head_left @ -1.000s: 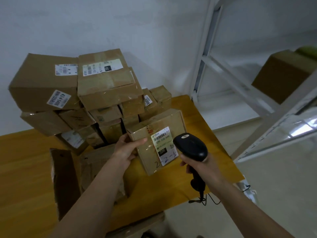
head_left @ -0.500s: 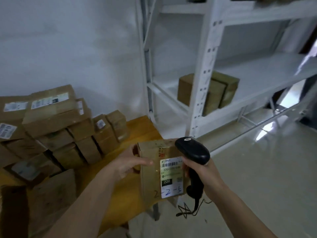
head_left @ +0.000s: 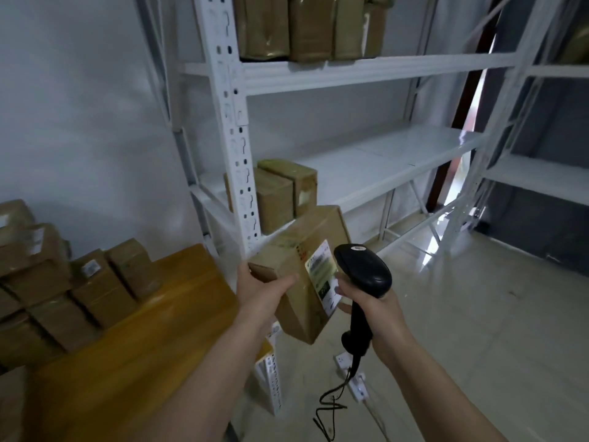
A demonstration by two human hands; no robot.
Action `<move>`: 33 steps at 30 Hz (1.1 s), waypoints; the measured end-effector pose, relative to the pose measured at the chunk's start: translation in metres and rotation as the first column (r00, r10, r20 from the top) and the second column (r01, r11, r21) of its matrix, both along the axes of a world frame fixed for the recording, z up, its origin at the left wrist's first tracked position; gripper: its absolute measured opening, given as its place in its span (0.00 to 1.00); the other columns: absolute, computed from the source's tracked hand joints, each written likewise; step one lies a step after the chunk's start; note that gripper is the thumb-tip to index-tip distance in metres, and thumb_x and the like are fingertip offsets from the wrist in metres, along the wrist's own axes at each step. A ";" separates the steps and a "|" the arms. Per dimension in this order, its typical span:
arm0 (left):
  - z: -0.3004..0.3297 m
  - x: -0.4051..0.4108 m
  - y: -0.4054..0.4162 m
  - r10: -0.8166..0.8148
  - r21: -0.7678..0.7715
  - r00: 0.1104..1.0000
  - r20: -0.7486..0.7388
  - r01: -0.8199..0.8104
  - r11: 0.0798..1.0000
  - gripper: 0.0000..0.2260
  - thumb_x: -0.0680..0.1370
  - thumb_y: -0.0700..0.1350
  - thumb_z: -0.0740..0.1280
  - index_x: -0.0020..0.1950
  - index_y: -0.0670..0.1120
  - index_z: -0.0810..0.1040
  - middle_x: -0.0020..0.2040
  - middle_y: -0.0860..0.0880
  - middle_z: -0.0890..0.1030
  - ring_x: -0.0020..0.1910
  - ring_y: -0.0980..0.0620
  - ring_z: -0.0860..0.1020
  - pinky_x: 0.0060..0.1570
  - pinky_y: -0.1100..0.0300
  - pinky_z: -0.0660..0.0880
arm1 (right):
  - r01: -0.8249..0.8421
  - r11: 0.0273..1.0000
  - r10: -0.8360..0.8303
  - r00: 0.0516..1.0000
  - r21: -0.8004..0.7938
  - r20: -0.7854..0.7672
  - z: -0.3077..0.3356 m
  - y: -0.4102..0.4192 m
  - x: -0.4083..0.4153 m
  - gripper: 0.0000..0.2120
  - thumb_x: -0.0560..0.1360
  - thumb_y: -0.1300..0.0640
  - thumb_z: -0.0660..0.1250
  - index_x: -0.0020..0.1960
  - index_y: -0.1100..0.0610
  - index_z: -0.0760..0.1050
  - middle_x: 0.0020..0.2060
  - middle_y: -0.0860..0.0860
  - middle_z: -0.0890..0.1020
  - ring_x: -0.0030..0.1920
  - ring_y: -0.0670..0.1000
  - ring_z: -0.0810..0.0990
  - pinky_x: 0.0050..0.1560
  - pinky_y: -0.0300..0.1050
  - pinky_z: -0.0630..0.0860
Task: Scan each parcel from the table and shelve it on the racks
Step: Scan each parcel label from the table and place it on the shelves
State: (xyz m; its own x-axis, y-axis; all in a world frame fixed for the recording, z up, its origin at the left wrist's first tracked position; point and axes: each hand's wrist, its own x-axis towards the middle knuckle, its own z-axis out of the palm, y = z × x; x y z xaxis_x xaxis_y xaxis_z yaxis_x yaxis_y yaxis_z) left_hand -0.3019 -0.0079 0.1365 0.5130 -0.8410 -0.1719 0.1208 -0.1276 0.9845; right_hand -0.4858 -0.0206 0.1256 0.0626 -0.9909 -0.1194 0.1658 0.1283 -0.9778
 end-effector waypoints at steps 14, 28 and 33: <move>0.056 -0.118 -0.132 0.041 -0.246 0.982 -0.186 -0.087 0.965 0.27 0.67 0.43 0.77 0.59 0.52 0.66 0.53 0.52 0.76 0.50 0.56 0.78 0.41 0.66 0.75 | 0.097 0.982 -0.075 0.988 -0.161 0.135 0.050 -0.117 -0.039 0.19 0.69 0.60 0.75 0.59 0.54 0.79 0.48 0.53 0.86 0.50 0.53 0.85 0.45 0.45 0.80; 0.083 -0.122 -0.283 0.121 -0.339 0.991 0.049 -0.097 0.936 0.31 0.72 0.45 0.75 0.69 0.47 0.62 0.65 0.48 0.68 0.64 0.49 0.72 0.61 0.52 0.76 | -0.157 0.968 0.203 0.949 -0.197 0.241 0.074 -0.295 -0.021 0.13 0.70 0.59 0.73 0.54 0.53 0.83 0.53 0.57 0.84 0.55 0.56 0.83 0.48 0.47 0.81; 0.071 -0.127 -0.292 0.080 -0.287 0.955 0.284 0.005 0.958 0.33 0.76 0.47 0.70 0.76 0.47 0.55 0.74 0.49 0.59 0.72 0.50 0.63 0.71 0.53 0.67 | -0.179 0.975 0.214 0.920 -0.134 0.329 0.059 -0.338 -0.015 0.16 0.69 0.58 0.71 0.56 0.59 0.78 0.47 0.57 0.82 0.51 0.54 0.83 0.47 0.47 0.80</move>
State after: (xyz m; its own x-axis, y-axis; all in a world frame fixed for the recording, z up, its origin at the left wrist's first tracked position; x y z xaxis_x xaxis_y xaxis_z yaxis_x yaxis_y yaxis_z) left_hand -0.4286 -0.3000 0.2073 0.5363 -0.8120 0.2304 -0.1759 0.1594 0.9714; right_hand -0.5012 -0.3583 0.1848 0.2765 -0.9601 0.0415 0.4714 0.0979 -0.8765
